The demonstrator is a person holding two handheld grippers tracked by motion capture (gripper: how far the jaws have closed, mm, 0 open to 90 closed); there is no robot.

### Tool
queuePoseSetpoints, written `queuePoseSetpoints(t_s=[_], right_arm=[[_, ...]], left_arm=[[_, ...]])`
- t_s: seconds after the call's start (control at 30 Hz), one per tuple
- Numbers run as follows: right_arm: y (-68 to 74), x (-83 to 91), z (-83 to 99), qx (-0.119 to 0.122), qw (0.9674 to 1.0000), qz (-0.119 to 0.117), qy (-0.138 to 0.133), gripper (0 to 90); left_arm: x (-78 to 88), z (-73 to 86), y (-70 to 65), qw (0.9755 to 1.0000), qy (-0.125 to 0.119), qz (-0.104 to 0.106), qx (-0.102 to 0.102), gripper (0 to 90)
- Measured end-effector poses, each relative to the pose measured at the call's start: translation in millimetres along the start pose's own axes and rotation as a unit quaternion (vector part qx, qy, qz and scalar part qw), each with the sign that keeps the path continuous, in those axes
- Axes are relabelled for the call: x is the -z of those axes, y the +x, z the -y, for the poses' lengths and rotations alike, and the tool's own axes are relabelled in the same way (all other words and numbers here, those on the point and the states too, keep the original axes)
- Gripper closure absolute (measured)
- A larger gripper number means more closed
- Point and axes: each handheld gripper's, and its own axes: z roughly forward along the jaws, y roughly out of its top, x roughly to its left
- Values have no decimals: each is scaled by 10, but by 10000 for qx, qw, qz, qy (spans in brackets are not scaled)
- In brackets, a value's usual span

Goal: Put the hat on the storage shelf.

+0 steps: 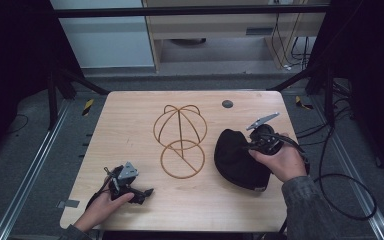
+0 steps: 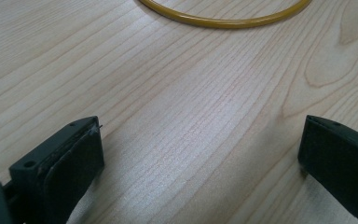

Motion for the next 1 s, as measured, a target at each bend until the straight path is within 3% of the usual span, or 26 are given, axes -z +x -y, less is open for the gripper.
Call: queuePoseSetpoints(t_s=[0.13,0.33,0.67,1.0], right_arm=[[24,167,-2,-59,9994,-54,-327,767],[45,306,-10,-23,9985,51,-552,769],[44,448,-11,-73,9964,23,-844,771],[81,719,-21,-126,9913,-4,-1307,772]], left_arm=[[0,0,0,10000,0,1,1,0],[2,2,-1,10000,1,12,-10,0],[2,2,-1,10000,0,11,-10,0],[2,2,-1,10000,-2,11,-9,0]])
